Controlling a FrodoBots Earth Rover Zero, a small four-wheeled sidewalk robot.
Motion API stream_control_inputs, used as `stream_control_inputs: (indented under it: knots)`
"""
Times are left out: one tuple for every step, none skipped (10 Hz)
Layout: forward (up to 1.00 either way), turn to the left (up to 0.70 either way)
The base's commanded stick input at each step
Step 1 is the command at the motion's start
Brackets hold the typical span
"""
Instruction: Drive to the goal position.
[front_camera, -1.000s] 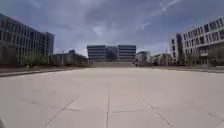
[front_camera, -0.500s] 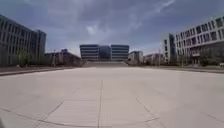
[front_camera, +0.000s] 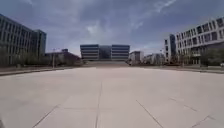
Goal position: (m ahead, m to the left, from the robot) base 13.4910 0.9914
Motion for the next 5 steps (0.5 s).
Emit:
stream_control_inputs:
  knots:
    - [0.70,0.00]
    - [0.70,0.00]
    - [0.70,0.00]
    - [0.70,0.00]
    - [0.70,0.00]
